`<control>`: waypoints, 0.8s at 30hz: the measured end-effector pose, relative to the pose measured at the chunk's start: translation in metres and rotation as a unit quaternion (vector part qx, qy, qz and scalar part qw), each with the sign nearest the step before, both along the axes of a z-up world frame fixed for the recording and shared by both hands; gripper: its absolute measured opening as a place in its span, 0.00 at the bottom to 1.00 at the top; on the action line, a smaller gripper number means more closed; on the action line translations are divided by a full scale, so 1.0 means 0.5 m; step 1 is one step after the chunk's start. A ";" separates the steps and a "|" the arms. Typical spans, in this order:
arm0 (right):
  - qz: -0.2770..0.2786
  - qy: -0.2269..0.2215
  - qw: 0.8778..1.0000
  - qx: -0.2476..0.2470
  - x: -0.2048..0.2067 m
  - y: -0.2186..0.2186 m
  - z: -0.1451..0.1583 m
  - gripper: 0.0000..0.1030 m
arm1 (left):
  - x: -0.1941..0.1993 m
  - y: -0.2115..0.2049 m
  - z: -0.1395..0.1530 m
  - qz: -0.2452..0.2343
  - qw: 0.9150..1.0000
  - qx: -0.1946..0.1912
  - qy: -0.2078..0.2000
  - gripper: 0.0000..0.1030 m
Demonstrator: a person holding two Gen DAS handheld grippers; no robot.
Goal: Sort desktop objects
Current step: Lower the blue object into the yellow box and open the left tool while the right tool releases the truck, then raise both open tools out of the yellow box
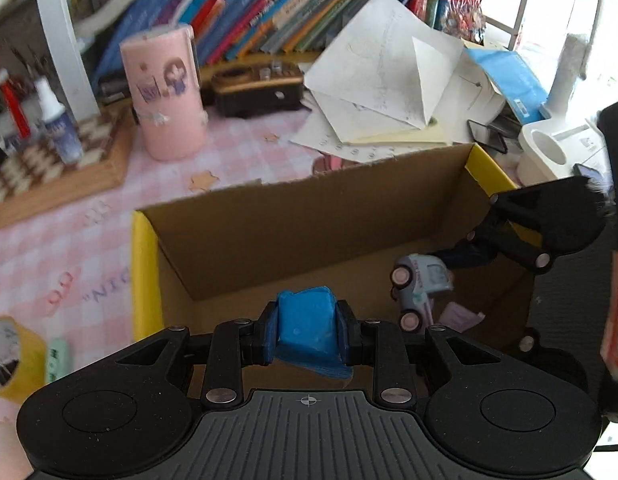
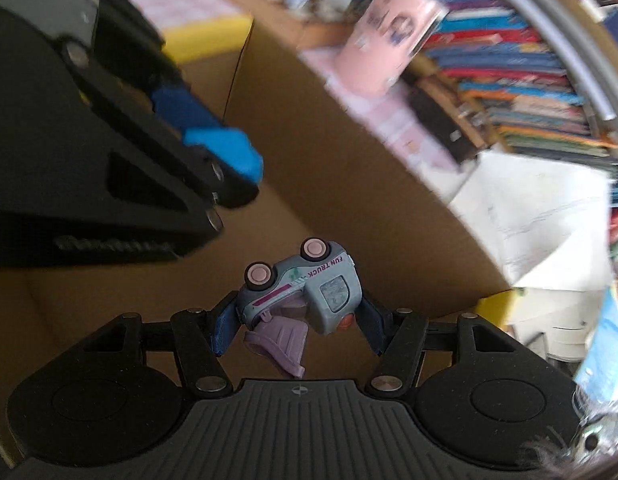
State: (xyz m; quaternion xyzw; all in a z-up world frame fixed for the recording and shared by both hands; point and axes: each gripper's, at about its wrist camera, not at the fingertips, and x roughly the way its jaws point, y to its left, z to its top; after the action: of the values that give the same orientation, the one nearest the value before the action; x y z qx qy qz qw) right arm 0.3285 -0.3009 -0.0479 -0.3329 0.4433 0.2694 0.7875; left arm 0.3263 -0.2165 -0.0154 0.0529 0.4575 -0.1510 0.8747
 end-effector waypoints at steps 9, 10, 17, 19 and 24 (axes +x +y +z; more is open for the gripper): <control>0.009 0.031 0.999 -0.009 0.008 -0.031 -0.008 0.58 | 0.014 -0.024 -0.012 -0.009 1.000 0.014 0.019 0.27; 0.008 0.032 0.999 -0.007 0.010 -0.032 -0.007 0.58 | 0.016 -0.026 -0.014 -0.010 1.000 0.013 0.022 0.28; 0.008 0.012 1.000 -0.006 0.005 -0.017 -0.004 0.61 | 0.009 -0.021 -0.007 -0.015 1.000 0.003 0.013 0.45; -0.001 0.004 1.000 0.008 0.006 -0.025 0.003 0.64 | -0.004 -0.022 0.001 -0.022 1.000 0.003 -0.004 0.49; -0.045 -0.018 0.996 0.074 0.003 -0.059 0.040 0.69 | -0.043 -0.003 0.036 -0.010 0.999 -0.008 -0.052 0.66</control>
State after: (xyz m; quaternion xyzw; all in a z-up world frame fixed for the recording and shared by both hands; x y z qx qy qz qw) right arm 0.3298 -0.3306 -0.0277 -0.2585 0.4225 0.2596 0.8290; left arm 0.3046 -0.2179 0.0027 0.0586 0.4098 -0.1603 0.8961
